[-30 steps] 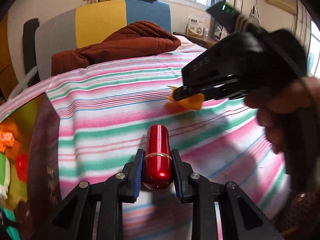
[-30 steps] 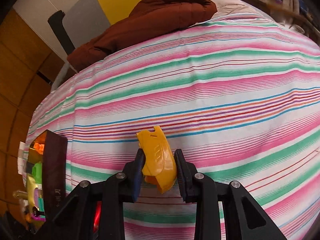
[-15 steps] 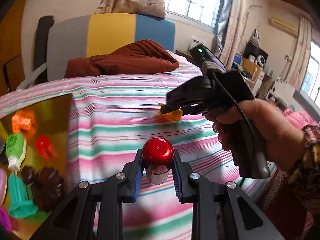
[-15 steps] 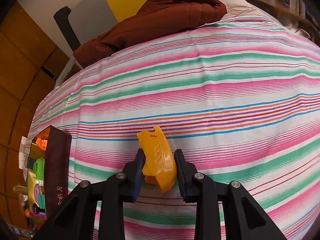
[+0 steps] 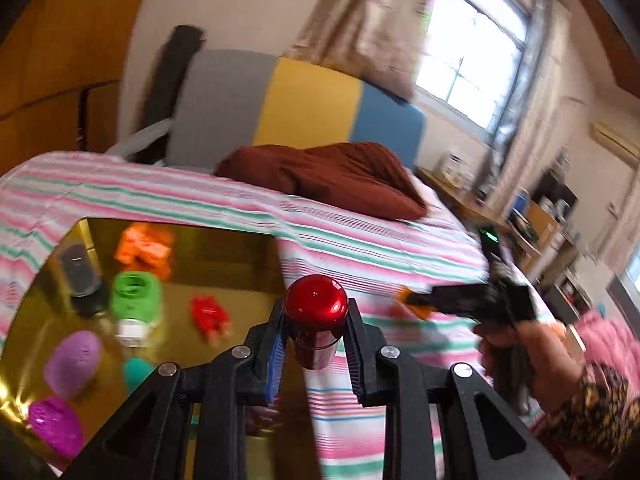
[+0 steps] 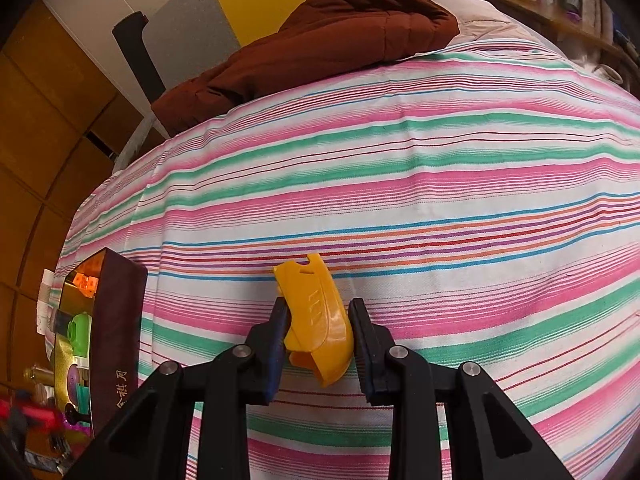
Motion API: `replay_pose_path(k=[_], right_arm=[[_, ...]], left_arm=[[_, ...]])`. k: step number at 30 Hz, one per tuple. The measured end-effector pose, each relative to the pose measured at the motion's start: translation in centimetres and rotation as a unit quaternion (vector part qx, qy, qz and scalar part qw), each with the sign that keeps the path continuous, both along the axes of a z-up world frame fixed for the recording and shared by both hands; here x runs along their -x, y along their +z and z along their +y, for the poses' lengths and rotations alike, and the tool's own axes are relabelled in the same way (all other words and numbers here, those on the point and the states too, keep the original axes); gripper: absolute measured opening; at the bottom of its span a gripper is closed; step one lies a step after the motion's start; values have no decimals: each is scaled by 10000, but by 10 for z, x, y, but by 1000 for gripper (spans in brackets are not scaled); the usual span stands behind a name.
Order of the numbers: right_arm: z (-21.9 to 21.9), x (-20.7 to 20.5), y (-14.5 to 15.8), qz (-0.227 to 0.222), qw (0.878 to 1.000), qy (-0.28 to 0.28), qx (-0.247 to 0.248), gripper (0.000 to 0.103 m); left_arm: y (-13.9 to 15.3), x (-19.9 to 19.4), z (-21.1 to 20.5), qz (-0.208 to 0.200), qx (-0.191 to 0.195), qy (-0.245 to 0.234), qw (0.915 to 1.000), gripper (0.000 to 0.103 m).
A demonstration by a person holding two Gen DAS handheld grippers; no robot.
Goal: Organize rigid objects
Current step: 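Carry the red tube into the gold tray and release it with the left gripper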
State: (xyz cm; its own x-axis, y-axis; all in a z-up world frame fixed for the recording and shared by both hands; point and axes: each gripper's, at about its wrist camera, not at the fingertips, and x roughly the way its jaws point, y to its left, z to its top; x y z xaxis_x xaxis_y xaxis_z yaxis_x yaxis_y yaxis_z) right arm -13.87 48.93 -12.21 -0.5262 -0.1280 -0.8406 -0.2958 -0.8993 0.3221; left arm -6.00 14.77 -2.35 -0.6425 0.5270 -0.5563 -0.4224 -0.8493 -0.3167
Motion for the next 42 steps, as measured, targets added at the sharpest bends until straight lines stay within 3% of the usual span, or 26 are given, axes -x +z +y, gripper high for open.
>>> replay_pose_path(k=[8,23,30,36,42], right_arm=[[-4,1,5,110,9999,56,-109,30],[-31,1,28,837,9942,561,-369,30],[-35,2,25,775,9939,659,-436,30],[-34,2,26,793,9935,649,-505,30],[-37,2,27,814,9926,718,-540,30]], left_arm=[[-28,45,-37,-789,165,624,9948,26],[-66,74,-29,-1430,874,496,9846,26],[-66,82,-22,-1484,986,416,9831,26],[-63,82,-15,-1372,1396,372,9800,26],[-64,90,-13,-1449,1383,444,9787,26]])
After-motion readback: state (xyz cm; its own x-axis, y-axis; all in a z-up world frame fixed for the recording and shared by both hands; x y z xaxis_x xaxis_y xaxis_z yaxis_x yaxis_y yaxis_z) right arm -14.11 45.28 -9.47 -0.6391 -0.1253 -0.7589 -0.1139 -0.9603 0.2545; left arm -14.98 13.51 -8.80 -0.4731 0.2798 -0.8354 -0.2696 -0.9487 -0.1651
